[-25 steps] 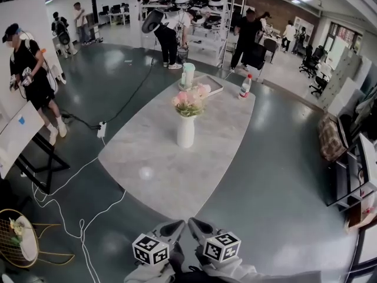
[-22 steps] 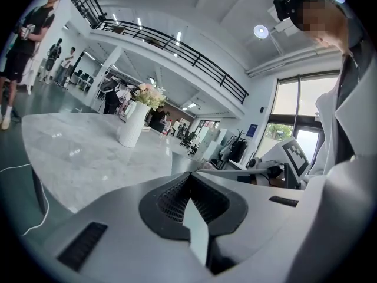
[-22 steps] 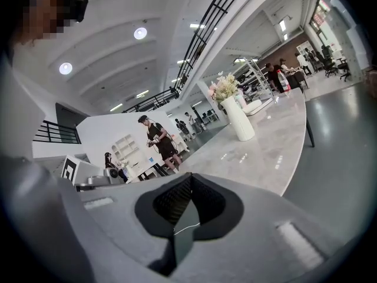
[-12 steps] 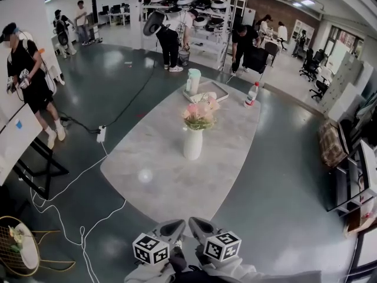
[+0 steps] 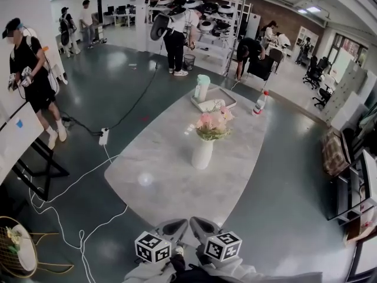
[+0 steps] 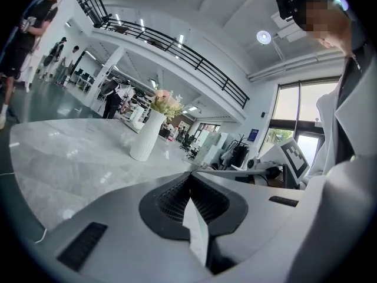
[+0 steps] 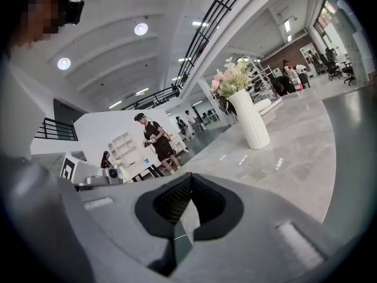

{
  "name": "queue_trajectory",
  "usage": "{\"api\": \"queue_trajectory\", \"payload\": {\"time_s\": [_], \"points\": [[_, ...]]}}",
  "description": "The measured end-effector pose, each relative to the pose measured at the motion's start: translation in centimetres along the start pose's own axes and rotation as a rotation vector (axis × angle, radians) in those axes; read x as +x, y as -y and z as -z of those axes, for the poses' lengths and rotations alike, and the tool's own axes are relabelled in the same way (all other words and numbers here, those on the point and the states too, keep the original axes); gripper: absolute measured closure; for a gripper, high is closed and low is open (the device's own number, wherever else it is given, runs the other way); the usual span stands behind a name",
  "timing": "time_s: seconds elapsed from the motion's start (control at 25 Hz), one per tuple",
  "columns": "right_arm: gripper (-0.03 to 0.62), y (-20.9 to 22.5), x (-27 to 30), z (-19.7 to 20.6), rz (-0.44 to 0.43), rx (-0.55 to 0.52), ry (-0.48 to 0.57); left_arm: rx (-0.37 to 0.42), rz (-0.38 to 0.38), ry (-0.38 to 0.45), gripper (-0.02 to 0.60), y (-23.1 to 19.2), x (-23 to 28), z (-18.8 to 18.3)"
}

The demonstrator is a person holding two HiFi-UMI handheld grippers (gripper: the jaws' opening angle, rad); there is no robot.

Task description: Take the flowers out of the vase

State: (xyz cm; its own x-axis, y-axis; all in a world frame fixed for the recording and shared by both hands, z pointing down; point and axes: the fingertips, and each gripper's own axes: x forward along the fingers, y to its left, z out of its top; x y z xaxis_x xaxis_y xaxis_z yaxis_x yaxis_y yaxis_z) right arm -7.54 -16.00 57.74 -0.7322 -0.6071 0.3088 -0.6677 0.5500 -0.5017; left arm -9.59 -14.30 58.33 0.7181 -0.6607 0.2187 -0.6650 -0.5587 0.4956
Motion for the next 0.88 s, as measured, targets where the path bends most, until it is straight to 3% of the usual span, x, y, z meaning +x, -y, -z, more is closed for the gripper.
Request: {"api": "queue_trajectory", "payload": {"time_s": [0.44,0.88], "points": [[0.595,1.6,2.6,-1.7,0.029,0.004,0.026,0.025,0.026,-0.015,0.58,-2.5,1.6,-1.8],[0.594,3.7,-0.2,-1.3,0.148,0.025,0.043,-0.005,0.122,-0.061,0.58,-0.8,3.7,-0.4]]}}
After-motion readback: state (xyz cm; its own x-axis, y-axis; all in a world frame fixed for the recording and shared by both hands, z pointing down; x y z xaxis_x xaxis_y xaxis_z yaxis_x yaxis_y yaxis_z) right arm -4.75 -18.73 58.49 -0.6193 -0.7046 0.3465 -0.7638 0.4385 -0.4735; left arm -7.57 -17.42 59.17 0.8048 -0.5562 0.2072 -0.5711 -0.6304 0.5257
